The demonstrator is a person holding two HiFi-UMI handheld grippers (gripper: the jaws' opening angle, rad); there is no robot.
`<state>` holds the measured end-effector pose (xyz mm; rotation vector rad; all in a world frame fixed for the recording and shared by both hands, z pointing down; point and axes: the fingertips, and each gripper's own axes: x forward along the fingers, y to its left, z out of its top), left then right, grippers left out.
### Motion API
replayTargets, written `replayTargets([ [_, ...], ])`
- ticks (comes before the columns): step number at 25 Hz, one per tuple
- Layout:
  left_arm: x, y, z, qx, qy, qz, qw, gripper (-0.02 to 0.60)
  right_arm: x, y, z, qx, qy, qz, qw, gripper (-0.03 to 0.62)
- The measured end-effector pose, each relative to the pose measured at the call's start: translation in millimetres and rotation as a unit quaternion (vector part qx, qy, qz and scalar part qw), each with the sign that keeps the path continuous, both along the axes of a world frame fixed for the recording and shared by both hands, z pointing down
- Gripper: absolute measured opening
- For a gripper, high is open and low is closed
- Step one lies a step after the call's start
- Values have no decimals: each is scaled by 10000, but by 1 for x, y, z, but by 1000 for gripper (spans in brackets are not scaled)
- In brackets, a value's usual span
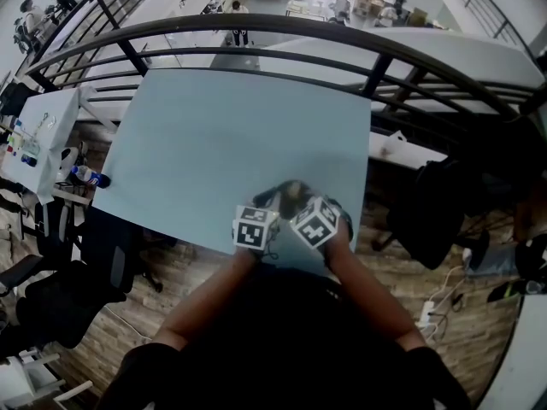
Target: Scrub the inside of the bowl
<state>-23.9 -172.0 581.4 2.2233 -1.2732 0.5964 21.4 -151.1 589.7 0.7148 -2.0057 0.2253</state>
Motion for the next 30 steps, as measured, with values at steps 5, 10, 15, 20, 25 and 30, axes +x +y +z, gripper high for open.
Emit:
replayTargets([
  [5,13,2,-5,-98,302,141,9994,11,-7,-7,-4,236,-155,-116,9995,66],
  [10,11,-4,-13,71,270,103,9996,12,-21,11,2,-310,-255,-494,9980,66],
  [15,8,-6,-9,56,150,47,9999,12,-9,10,6,-329,-90,-359,9988,64],
  [20,12,-2,-3,-64,260,25,9996,12,7,-10,-3,2,57,-28,10000,64],
  [25,21,-3,-12,16,328,130,9994,12,-6,0,0,-132,-166,-299,9993,64],
  [30,14,-10,-14,94,414,54,9991,12,-12,14,2,-343,-95,-573,9977,63],
])
